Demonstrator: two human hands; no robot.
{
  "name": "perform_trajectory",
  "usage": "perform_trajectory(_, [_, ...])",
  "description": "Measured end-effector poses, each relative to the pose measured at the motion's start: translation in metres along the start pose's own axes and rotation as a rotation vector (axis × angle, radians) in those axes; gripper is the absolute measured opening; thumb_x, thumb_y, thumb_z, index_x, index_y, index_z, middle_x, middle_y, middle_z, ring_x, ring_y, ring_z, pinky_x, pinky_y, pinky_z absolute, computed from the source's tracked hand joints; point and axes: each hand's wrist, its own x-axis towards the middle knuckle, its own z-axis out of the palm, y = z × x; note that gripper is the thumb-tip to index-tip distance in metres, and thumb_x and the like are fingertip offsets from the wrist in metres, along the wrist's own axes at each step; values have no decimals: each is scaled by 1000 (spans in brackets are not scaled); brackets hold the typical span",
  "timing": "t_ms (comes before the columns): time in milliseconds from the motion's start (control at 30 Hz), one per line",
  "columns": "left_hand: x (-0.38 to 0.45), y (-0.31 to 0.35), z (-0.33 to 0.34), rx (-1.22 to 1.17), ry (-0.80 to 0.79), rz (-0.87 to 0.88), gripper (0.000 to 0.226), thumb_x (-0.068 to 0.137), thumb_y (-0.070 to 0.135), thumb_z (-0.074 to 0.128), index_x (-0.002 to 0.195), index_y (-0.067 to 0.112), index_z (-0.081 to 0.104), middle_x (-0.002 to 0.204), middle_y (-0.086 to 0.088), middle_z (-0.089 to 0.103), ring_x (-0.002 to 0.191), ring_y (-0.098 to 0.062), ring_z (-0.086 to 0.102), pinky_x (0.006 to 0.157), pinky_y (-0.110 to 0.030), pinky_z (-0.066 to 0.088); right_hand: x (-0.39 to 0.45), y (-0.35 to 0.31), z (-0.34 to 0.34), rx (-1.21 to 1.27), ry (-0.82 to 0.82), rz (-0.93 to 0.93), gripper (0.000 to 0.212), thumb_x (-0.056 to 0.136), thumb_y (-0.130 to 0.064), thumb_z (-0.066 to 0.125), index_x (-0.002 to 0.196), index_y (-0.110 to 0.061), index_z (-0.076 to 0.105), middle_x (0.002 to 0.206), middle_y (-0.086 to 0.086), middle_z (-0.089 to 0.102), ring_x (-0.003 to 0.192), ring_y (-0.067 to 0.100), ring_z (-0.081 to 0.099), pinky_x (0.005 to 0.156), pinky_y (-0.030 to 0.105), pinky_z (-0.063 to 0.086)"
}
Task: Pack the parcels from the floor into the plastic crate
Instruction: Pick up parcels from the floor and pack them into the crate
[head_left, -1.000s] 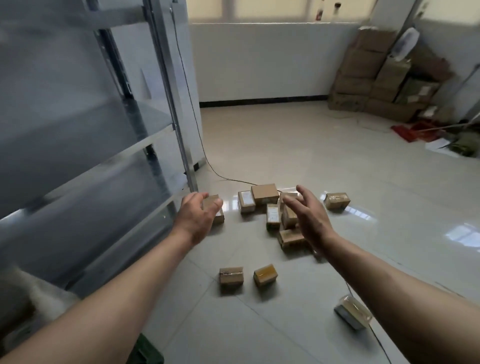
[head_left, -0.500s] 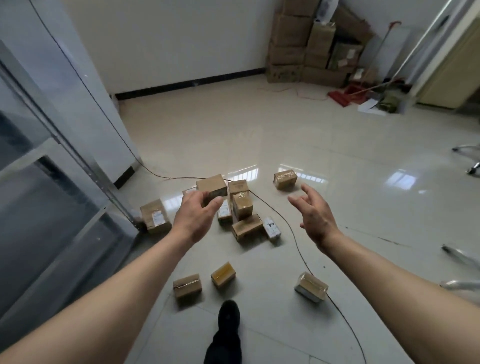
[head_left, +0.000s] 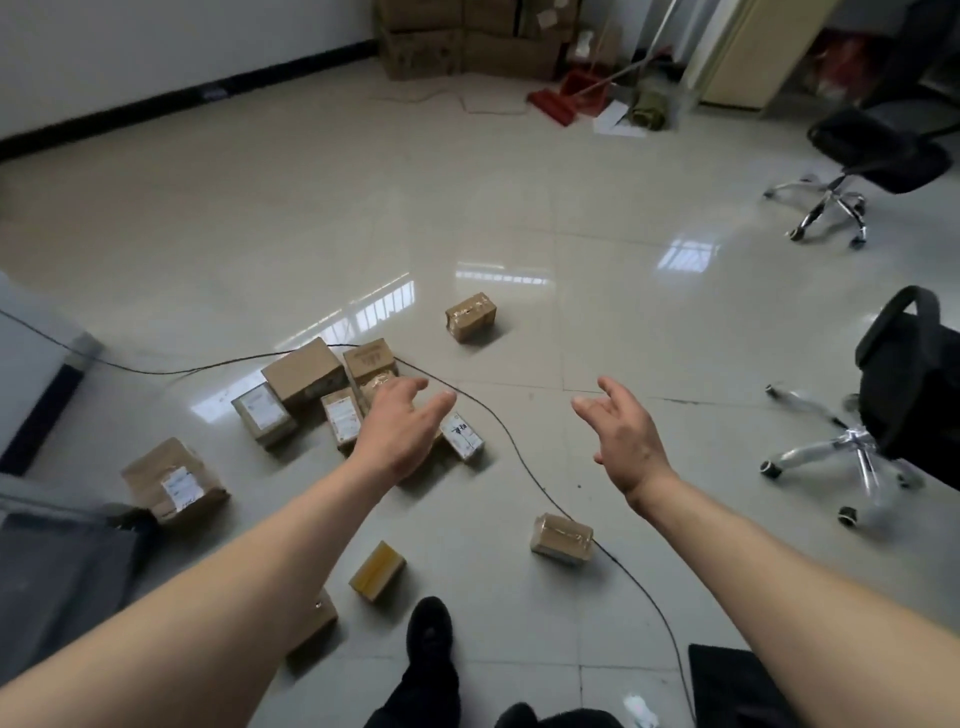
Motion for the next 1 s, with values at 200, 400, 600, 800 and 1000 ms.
perform_trajectory(200, [46,-3,56,51,-126,-44,64,90,57,52,139,15,50,146,-4,45,127,-21,48,108,-40,39,40,42,-12,35,33,114,91,69,-56,60,151,-23,38,149,9,47,137,18,44,112,53,38])
perform_trajectory(400, [95,-42,149,115,-207,-128,73,73,74,45,124,25,62,128,-1,59,111,-21,58,100,-47,47,100,126,-13,48,16,223,94,66,-59,61,150,-23,39,146,8,50,135,17,46,111,53,39])
perform_trajectory(600, [132,-104,272,141,-303,-225,69,85,62,50,138,18,51,147,-5,46,130,-23,48,109,-38,37,168,259,-11,59,2,361,95,64,-60,61,150,-25,39,146,6,50,134,17,47,112,52,38])
perform_trajectory(800, [172,-192,407,176,-377,-309,63,91,53,52,139,14,50,149,-4,43,133,-20,44,103,-27,31,227,417,-11,3,1,468,71,90,-41,66,152,-20,38,152,7,44,139,18,41,111,29,30])
perform_trajectory(1000, [200,-268,520,122,-479,-397,64,91,52,52,142,15,46,152,-2,38,136,-20,41,107,-30,31,276,553,5,-50,30,555,71,90,-43,65,151,-23,37,156,2,39,143,19,36,118,40,28])
